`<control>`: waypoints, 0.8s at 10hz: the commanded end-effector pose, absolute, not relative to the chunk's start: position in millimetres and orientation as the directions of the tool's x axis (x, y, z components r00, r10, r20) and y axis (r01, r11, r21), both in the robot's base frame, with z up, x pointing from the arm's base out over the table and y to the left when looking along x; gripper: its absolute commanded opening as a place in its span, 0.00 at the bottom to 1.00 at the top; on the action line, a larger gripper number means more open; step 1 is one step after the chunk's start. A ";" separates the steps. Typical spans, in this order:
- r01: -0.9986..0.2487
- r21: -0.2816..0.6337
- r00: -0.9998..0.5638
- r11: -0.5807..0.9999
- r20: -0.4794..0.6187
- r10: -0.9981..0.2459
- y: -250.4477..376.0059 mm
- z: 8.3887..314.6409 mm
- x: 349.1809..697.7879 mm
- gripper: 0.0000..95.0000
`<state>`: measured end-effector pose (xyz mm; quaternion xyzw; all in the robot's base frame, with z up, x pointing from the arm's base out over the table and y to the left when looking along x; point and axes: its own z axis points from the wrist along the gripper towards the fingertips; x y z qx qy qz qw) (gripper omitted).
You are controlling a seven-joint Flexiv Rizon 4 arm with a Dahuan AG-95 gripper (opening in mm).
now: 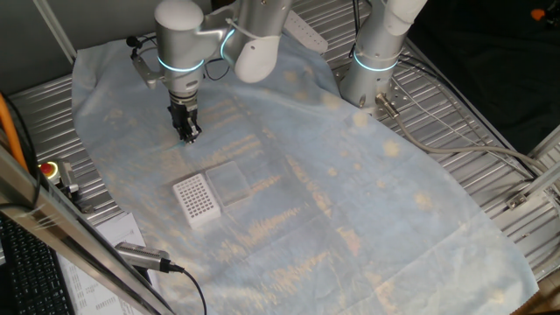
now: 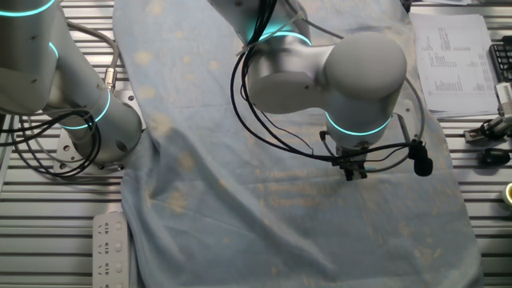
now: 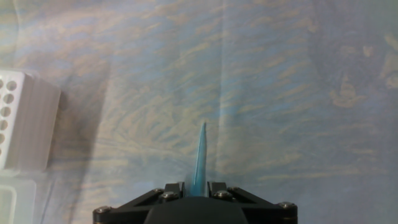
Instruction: Insert a medium pipette tip into the holder for medium pipette tips
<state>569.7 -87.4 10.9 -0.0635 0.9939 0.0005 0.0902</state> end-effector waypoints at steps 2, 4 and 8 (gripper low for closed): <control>-0.123 -0.013 -0.975 0.992 -0.182 -0.123 -87.6 8.4 570.1 0.00; -0.124 -0.014 -0.975 0.992 -0.183 -0.125 -87.6 8.2 570.1 0.00; -0.124 -0.014 -0.975 0.992 -0.183 -0.125 -87.6 8.2 570.1 0.00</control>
